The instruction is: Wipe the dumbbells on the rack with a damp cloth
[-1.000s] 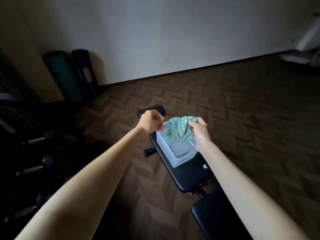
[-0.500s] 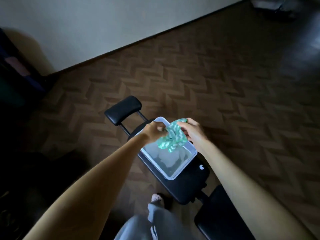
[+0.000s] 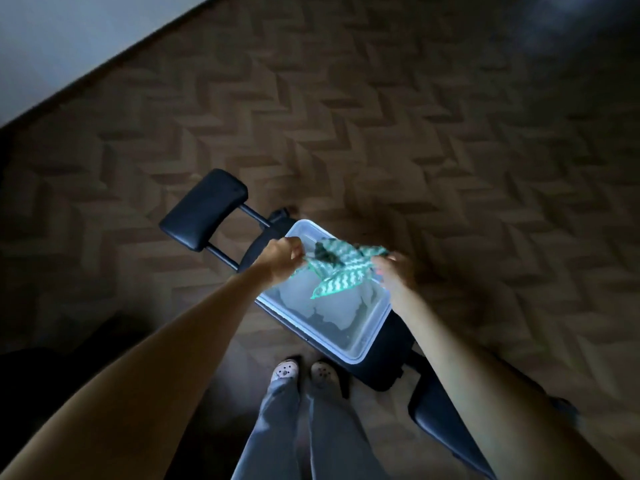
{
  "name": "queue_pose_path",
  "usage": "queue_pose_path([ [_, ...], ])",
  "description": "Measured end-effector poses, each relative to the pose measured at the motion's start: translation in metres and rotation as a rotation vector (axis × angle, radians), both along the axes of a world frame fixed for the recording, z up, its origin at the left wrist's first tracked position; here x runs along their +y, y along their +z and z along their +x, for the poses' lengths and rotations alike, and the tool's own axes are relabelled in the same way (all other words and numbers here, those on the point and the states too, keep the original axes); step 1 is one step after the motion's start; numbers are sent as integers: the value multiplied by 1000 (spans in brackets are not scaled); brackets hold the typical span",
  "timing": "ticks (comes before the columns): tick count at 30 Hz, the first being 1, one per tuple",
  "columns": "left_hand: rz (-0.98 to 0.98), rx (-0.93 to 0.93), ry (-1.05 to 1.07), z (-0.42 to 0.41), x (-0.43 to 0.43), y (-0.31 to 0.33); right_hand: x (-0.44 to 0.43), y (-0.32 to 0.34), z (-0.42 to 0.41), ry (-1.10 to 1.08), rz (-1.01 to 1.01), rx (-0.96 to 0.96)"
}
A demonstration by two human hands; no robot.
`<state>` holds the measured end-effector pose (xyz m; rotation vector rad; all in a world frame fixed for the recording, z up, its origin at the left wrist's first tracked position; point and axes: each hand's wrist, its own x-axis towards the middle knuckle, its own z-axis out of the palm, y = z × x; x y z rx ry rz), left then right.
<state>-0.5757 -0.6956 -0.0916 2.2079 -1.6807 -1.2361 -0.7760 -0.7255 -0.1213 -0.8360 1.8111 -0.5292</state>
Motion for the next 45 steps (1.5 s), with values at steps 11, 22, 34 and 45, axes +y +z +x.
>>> queue_pose_path([
  [11,-20,236,78,-5,-10,-12,20,-17,18,126,55,-178],
  [22,-41,446,-132,-10,-44,9,23,-14,47,627,-9,43],
  [34,143,171,-159,16,-36,-21,12,-20,0,708,271,173],
  [45,-31,-75,136,-5,-40,-81,-2,-55,-8,673,243,301],
])
